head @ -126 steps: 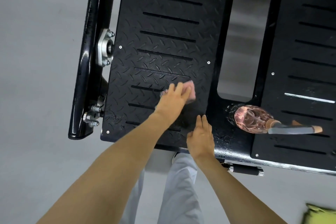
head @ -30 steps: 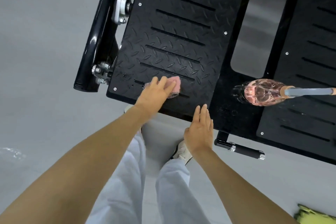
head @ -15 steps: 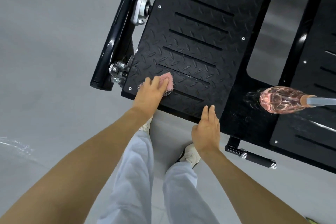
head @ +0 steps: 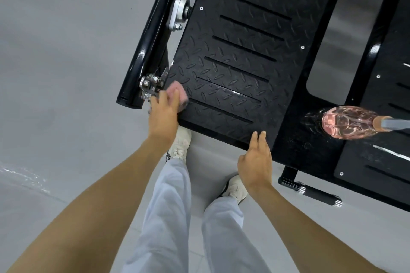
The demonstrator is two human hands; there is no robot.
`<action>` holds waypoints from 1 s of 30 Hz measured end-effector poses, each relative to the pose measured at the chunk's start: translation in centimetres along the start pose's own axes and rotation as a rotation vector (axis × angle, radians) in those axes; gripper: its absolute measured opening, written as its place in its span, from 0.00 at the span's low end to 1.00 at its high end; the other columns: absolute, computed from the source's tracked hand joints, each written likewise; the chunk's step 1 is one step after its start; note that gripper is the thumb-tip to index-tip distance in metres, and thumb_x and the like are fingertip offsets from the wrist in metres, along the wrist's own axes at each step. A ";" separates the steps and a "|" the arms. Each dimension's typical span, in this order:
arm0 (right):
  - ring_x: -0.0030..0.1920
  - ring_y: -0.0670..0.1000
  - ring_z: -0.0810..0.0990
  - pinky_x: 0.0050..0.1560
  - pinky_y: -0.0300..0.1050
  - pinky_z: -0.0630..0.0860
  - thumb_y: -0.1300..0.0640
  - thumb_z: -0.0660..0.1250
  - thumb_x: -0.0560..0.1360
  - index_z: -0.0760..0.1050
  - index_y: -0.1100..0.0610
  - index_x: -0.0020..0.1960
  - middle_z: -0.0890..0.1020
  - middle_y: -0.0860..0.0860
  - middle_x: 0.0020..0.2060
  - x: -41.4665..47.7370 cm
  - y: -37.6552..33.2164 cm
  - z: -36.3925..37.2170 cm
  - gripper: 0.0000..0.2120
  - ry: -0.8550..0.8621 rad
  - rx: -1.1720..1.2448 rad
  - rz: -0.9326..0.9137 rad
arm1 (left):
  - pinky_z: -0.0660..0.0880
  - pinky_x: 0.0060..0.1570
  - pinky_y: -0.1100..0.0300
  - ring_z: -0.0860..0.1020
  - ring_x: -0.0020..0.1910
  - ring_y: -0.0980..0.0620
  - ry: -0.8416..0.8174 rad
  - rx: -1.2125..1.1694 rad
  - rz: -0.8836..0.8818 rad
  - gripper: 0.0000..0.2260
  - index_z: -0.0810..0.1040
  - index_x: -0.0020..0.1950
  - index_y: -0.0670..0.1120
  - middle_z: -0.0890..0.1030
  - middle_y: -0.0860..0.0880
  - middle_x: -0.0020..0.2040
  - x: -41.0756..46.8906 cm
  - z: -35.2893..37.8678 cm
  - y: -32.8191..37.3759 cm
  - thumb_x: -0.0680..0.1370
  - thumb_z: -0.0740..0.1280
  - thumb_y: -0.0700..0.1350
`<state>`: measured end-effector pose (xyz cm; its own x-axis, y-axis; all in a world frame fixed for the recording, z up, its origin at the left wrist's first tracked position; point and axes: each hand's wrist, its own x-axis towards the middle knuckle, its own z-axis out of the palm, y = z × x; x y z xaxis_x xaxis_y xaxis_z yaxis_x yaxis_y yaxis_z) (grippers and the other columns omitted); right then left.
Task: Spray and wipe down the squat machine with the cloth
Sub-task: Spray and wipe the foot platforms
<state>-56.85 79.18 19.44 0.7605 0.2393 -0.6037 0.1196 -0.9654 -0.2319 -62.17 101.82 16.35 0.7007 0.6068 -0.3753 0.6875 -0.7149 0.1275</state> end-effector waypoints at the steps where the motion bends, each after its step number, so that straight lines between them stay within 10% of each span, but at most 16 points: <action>1: 0.77 0.56 0.50 0.76 0.48 0.50 0.66 0.55 0.78 0.47 0.61 0.78 0.46 0.58 0.77 -0.1 0.1 0.1 0.31 -0.004 -0.003 0.001 | 0.74 0.50 0.50 0.65 0.59 0.40 -0.030 0.039 0.081 0.34 0.59 0.76 0.46 0.64 0.40 0.66 -1.1 0.4 0.1 0.72 0.61 0.27; 13: 0.77 0.53 0.47 0.77 0.46 0.49 0.67 0.54 0.77 0.46 0.60 0.78 0.46 0.55 0.78 0.5 0.8 -0.5 0.32 0.016 0.048 0.018 | 0.76 0.50 0.50 0.65 0.61 0.38 0.005 0.069 0.023 0.33 0.56 0.76 0.46 0.61 0.38 0.66 7.8 -3.8 2.6 0.74 0.65 0.32; 23: 0.76 0.54 0.51 0.75 0.47 0.54 0.64 0.55 0.78 0.47 0.62 0.78 0.47 0.56 0.77 0.1 1.4 -0.3 0.31 -0.032 0.025 0.026 | 0.74 0.39 0.56 0.73 0.47 0.45 0.019 0.225 0.039 0.34 0.63 0.74 0.46 0.73 0.43 0.55 -4.6 2.8 4.1 0.69 0.67 0.36; 30: 0.76 0.53 0.50 0.73 0.49 0.60 0.64 0.56 0.79 0.48 0.62 0.78 0.47 0.56 0.77 -0.2 2.3 -0.4 0.30 -0.038 0.023 0.045 | 0.72 0.32 0.56 0.72 0.39 0.46 0.060 0.332 0.590 0.39 0.71 0.67 0.46 0.75 0.45 0.47 -6.1 4.1 5.9 0.57 0.77 0.42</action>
<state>-56.46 76.86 19.38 0.7401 0.1994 -0.6423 0.0704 -0.9728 -0.2209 -63.15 92.48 15.67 0.9565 0.0933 -0.2763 0.0979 -0.9952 0.0027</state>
